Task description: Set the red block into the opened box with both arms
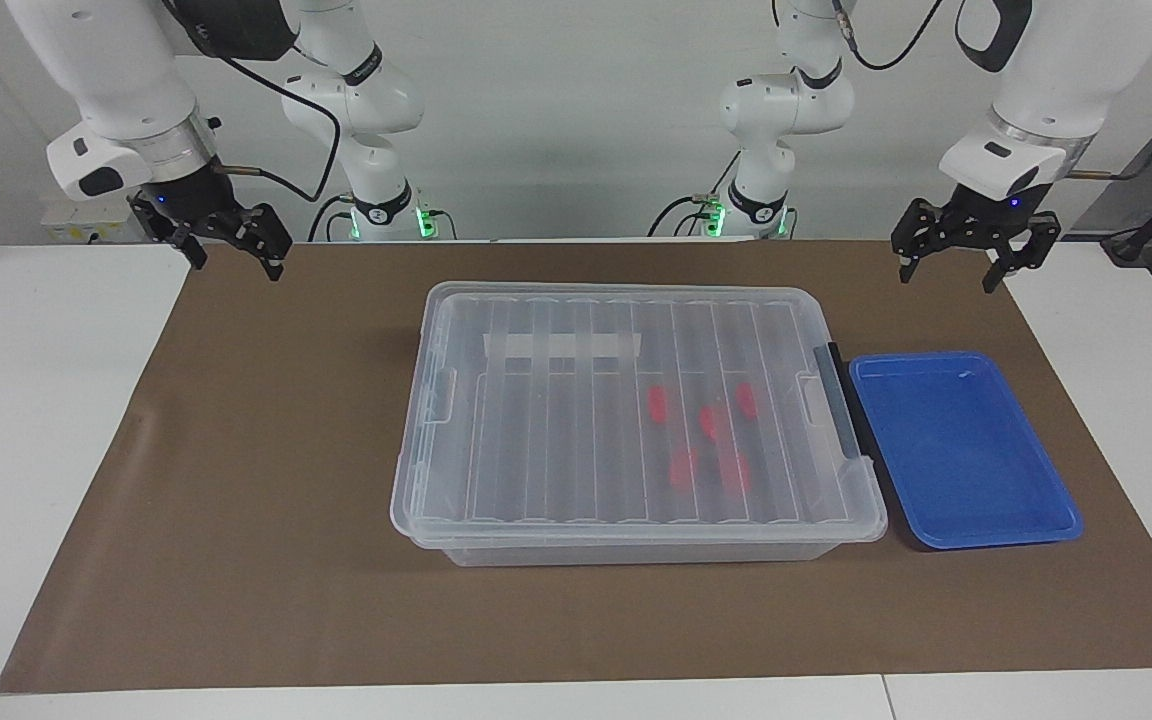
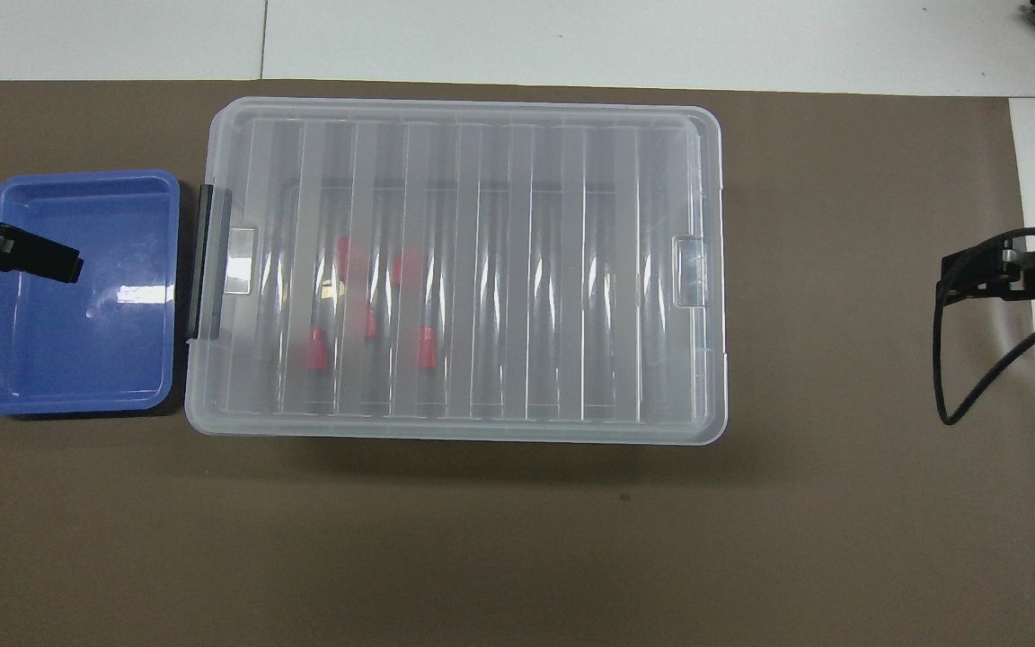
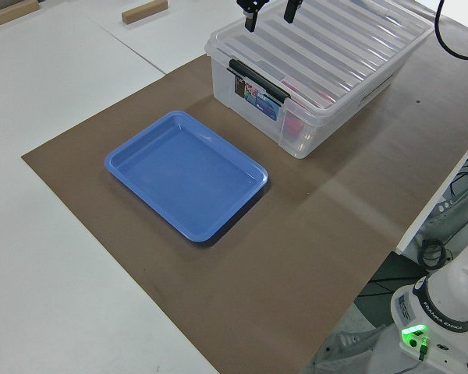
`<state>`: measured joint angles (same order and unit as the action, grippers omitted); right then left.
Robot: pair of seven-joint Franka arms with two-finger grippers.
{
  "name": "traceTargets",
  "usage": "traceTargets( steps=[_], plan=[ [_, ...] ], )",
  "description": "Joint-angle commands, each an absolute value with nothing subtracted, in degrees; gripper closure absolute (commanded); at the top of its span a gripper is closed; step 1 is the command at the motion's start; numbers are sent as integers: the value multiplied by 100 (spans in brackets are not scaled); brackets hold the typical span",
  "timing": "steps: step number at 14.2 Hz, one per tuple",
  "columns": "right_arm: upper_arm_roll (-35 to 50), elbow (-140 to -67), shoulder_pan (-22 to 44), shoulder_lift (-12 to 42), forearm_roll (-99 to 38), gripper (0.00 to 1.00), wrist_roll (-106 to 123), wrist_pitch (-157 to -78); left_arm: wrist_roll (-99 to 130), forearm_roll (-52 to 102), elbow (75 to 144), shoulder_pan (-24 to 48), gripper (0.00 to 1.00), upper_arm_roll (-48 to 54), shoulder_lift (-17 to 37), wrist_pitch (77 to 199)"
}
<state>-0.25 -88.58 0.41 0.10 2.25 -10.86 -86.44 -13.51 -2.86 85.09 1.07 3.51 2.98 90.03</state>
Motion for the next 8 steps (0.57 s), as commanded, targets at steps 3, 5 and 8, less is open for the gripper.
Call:
traceTargets(
  steps=[3,5,8],
  plan=[
    [35,-8965,35,-114,229,0,-686,-8648,-1283,-264,8350,167,0,290,351,8842],
    [35,-8965,35,-114,229,0,-642,-8640,-1274,-229,8367,167,0,281,413,8904],
    [35,-8965,35,-114,229,0,-650,-8648,-1266,-220,8297,237,0,281,694,8807]
  ],
)
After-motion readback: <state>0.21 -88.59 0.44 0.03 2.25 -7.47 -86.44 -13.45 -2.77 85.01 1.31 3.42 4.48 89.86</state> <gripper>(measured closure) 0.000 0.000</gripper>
